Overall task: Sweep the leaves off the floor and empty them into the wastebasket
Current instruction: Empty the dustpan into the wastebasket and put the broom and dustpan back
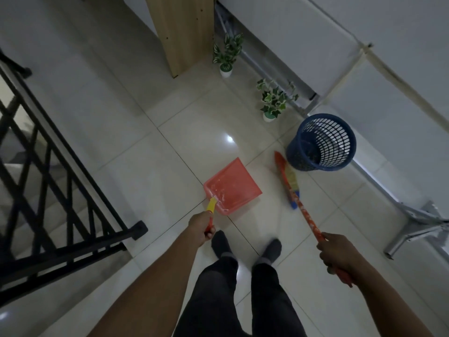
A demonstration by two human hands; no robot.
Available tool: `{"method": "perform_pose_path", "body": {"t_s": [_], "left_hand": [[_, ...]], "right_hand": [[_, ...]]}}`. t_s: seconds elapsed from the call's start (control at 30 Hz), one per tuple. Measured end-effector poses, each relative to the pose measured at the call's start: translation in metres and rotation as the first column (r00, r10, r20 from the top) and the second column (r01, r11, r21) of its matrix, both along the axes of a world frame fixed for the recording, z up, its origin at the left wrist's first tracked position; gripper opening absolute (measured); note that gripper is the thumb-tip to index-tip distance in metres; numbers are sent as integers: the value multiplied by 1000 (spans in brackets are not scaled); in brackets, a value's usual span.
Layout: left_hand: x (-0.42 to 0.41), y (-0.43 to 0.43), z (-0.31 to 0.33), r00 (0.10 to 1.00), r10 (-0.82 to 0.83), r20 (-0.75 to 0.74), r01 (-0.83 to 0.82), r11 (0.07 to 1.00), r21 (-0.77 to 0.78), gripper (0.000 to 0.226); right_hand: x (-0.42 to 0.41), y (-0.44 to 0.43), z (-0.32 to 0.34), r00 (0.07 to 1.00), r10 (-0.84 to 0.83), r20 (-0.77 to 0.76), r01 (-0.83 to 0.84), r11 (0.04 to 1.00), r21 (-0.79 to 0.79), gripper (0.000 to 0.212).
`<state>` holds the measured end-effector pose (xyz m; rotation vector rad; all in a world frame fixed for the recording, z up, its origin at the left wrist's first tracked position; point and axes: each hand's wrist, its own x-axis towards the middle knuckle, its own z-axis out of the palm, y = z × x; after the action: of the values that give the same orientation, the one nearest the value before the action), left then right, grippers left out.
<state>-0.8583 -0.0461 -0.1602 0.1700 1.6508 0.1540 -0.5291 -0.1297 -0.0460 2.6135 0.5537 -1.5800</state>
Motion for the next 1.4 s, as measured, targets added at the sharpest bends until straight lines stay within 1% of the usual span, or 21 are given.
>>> {"method": "perform_pose_path", "body": {"t_s": [0.07, 0.2, 0.37, 0.53, 0.63, 0.7, 0.8, 0.9, 0.97, 1.13, 1.2, 1.27, 1.33, 1.4], "left_hand": [[-5, -2, -2, 1000, 26, -5, -26, 1000, -6, 13], [-8, -7, 1, 997, 78, -7, -78, 997, -16, 13], [-15, -11, 12, 988, 147, -38, -147, 989, -10, 11], [-28, -23, 25, 973, 223, -63, -225, 974, -16, 12], [-38, -27, 32, 960, 270, -81, -272, 962, -21, 12], [-45, -28, 35, 949, 304, -81, -306, 952, -16, 14], [-56, -31, 39, 935, 351, -58, -352, 936, -8, 15], [-68, -38, 43, 916, 400, -27, -401, 916, -3, 10], [-76, -43, 44, 910, 415, -15, -416, 910, -4, 9], [-96, -51, 45, 893, 450, -8, -450, 893, 5, 7], [-103, -52, 44, 886, 464, -2, -464, 886, 16, 7], [-110, -52, 43, 878, 479, -2, -479, 878, 23, 9], [-114, -52, 40, 869, 494, -11, -494, 869, 28, 10], [-118, -51, 38, 861, 508, -22, -507, 861, 30, 11]], "right_hand": [[-14, 13, 3, 999, 10, -34, -10, 1000, 9, 20], [-39, 38, 8, 992, 91, -85, -89, 996, 30, 17], [-62, 61, 12, 963, 241, -123, -231, 969, 92, 22], [-79, 79, 18, 905, 408, -117, -396, 911, 115, 24], [-89, 86, 25, 874, 479, -84, -464, 873, 152, 23], [-99, 91, 33, 856, 513, -55, -497, 848, 184, 19], [-116, 101, 43, 820, 573, -3, -560, 802, 208, 11], [-131, 111, 49, 787, 616, 32, -606, 764, 220, 12], [-140, 119, 51, 792, 610, 27, -598, 765, 238, 14], [-161, 133, 53, 840, 537, -79, -500, 822, 271, 12], [-168, 135, 54, 866, 476, -151, -426, 862, 276, 13], [-172, 138, 55, 893, 381, -241, -319, 911, 261, 15], [-175, 140, 55, 896, 322, -305, -254, 936, 243, 18], [-177, 142, 53, 887, 301, -350, -226, 944, 240, 20]]}}
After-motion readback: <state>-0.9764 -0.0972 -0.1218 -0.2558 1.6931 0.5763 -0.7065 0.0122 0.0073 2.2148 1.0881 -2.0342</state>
